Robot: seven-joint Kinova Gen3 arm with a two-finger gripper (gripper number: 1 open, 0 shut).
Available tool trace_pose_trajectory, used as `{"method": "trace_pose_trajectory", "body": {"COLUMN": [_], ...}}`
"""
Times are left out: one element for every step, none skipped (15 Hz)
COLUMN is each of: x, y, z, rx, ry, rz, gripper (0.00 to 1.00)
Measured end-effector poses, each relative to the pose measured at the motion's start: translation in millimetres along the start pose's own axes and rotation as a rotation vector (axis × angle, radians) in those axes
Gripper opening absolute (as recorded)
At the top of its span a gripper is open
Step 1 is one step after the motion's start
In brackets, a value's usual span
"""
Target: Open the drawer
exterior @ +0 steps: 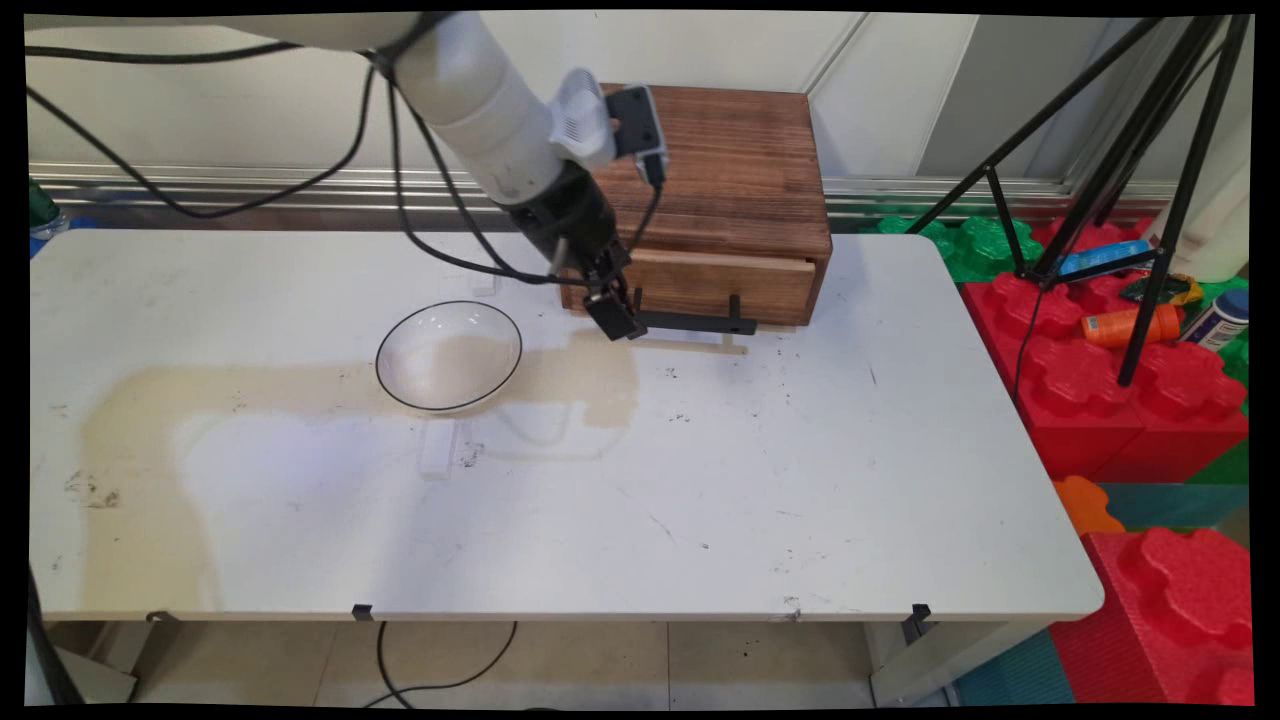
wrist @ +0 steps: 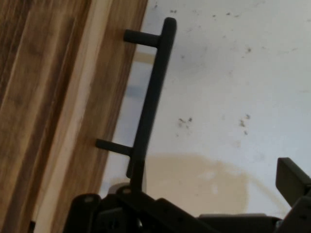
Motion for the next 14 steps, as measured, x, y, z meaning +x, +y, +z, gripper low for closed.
{"method": "trace_pose_trajectory", "body": {"x": [2.3, 5.8, 9.4, 13.0, 16.0, 18.9, 21.6, 23.7, 26.0, 28.1, 30.1, 31.7, 33.0, 34.1], "y": [-0.4, -1.1, -1.9, -2.8, -3.6, -4.7, -6.0, -7.0, -8.1, -9.2, -10.5, -11.6, -12.7, -13.5], "z": [4.9, 12.3, 20.8, 29.5, 37.2, 45.7, 54.5, 61.9, 70.4, 78.7, 86.9, 93.7, 101.6, 109.4], "rx": [0.005, 0.011, 0.018, 0.023, 0.025, 0.029, 0.032, 0.034, 0.035, 0.036, 0.037, 0.037, 0.035, 0.032], "ry": [-0.006, -0.013, -0.021, -0.028, -0.035, -0.042, -0.048, -0.053, -0.058, -0.061, -0.065, -0.067, -0.071, -0.075], "rz": [0.005, 0.013, 0.021, 0.028, 0.034, 0.04, 0.045, 0.049, 0.054, 0.059, 0.064, 0.067, 0.069, 0.071], "gripper": [1.0, 1.0, 1.0, 1.0, 1.0, 1.0, 1.0, 1.0, 1.0, 1.0, 1.0, 1.0, 1.0, 1.0]}}
